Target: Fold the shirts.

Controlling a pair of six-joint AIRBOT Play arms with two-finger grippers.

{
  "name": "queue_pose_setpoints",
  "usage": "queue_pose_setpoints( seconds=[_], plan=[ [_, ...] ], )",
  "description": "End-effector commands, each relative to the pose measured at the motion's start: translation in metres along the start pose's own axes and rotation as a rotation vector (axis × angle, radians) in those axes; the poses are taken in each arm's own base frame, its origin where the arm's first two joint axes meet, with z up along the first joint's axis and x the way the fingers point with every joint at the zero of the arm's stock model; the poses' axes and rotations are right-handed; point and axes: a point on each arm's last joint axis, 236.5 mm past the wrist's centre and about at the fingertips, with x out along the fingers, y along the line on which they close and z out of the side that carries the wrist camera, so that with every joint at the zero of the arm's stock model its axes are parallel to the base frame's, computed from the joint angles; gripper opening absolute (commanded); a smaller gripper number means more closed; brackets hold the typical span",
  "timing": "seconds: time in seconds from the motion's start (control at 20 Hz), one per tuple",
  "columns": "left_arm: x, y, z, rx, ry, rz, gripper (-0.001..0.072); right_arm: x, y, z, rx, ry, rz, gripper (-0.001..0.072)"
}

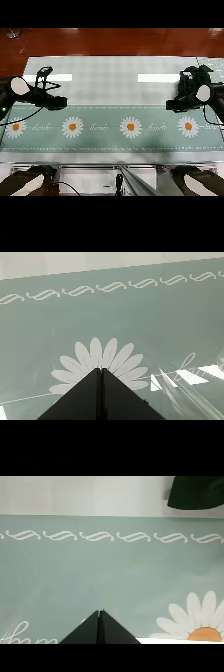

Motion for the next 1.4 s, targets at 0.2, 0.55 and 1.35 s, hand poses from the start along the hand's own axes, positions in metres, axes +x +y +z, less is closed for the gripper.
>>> queue_pose_setpoints(
  seconds=[0.2,0.55,1.35],
  plan=[
    [0.0,0.0,0.0,0.001,-0.001,0.0,0.0023,0.0,0.0,0.0,0.0,0.0,0.0,0.0029],
    [0.0,0.0,0.004,0.001,-0.016,0.001,0.0023,0.0,0.001,0.013,0.001,-0.056,0.006,0.0029],
    [-0.035,0.018,0.119,0.036,-0.517,0.084,0.0702,-0.033,-0.176,0.182,0.412,-0.607,-0.207,0.0623]
  ],
)
